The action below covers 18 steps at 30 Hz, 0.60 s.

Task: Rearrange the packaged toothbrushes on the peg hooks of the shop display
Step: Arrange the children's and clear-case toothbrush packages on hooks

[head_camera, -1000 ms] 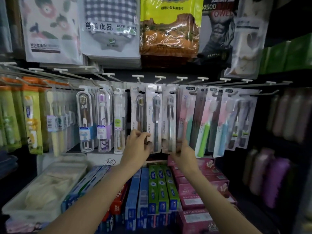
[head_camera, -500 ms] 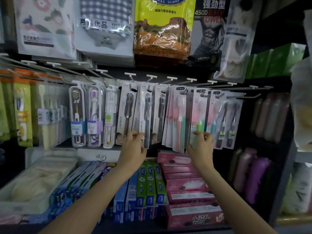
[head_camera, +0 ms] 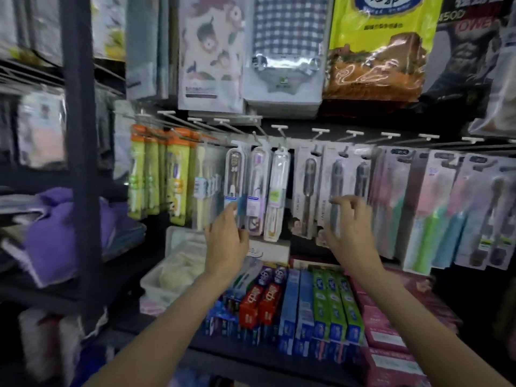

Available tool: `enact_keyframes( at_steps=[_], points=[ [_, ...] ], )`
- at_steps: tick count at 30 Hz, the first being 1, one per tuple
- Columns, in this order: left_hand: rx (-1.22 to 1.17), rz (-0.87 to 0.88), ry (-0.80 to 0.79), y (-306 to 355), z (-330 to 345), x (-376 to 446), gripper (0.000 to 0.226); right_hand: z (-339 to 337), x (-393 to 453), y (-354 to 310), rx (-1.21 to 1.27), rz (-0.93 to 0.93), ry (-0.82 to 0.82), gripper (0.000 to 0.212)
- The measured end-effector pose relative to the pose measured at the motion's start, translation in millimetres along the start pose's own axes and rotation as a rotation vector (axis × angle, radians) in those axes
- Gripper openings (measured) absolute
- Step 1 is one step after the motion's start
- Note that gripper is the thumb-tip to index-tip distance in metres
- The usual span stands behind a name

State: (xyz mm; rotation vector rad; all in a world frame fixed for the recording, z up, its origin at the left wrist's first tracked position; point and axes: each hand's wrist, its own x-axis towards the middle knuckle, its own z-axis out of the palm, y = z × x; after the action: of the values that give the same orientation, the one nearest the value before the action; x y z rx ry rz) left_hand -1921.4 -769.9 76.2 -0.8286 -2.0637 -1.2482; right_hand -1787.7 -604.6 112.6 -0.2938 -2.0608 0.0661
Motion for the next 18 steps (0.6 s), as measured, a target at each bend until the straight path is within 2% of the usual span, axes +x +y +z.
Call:
enact_keyframes(
  at_steps=[3,7,12,18],
  points=[
    [-0.006,-0.061,0.092,-37,-39,14,0.052,33,10,-49,0.043,-0.045,-0.085,0.036],
    [0.026,-0.010,0.078,-100,-86,28,0.055,85,16,-122,0.188,0.023,-0.190,0.035],
    [-0.009,-0.028,0.089,-159,-120,57,0.056,142,26,-209,0.352,0.073,-0.176,0.031],
    [-0.111,-0.030,0.056,-172,-119,82,0.051,174,47,-260,0.344,0.122,-0.156,0.034]
  ],
)
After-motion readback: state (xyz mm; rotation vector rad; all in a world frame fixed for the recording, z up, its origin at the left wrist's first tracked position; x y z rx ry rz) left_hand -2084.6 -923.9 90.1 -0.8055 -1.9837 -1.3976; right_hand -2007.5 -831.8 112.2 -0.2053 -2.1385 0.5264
